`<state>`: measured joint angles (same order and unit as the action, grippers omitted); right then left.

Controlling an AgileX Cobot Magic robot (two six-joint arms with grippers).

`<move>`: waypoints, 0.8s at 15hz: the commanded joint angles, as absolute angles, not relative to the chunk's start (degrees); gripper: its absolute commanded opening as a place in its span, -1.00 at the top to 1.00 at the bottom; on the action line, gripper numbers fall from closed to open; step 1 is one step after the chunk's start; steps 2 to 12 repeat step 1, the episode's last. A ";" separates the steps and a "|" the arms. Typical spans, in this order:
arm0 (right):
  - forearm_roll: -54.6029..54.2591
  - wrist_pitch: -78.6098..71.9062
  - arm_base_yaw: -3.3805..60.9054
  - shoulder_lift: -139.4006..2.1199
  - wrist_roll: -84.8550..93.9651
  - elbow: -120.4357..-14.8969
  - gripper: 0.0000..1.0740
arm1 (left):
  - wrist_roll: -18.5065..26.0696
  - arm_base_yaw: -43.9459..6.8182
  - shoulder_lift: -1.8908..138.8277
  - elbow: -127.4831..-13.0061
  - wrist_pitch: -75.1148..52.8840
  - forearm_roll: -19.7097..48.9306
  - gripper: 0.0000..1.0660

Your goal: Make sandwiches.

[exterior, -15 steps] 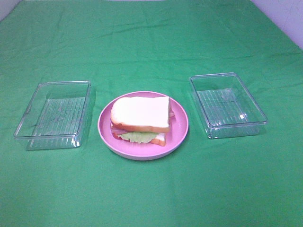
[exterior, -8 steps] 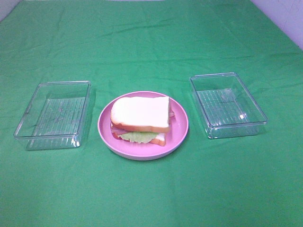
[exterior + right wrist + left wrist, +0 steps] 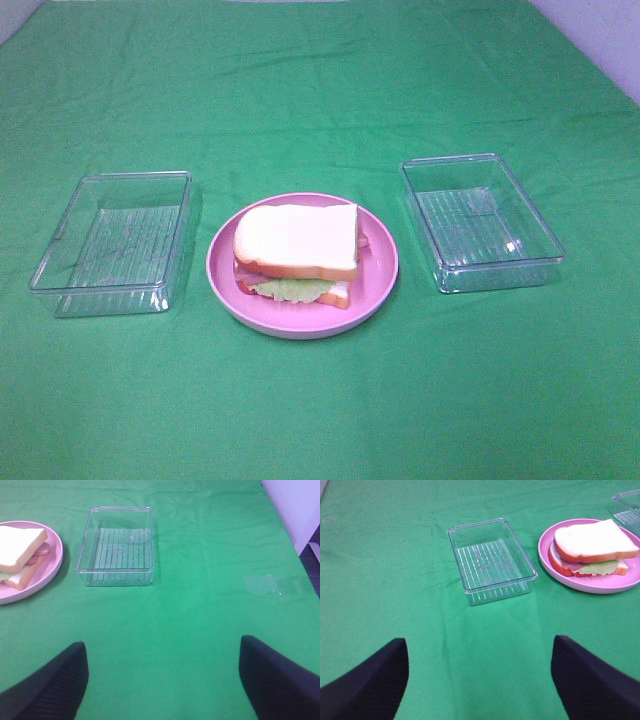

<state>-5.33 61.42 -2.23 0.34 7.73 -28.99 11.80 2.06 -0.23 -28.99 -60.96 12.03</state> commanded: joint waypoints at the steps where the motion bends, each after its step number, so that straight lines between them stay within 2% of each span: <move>1: -5.21 60.85 -2.64 0.74 8.31 -28.82 -0.45 | 12.03 2.01 -1.83 -28.93 -60.50 12.15 -0.41; 12: -5.21 60.85 -2.64 0.74 8.31 -28.82 -0.45 | 12.03 2.01 -1.83 -28.93 -60.50 12.15 -0.41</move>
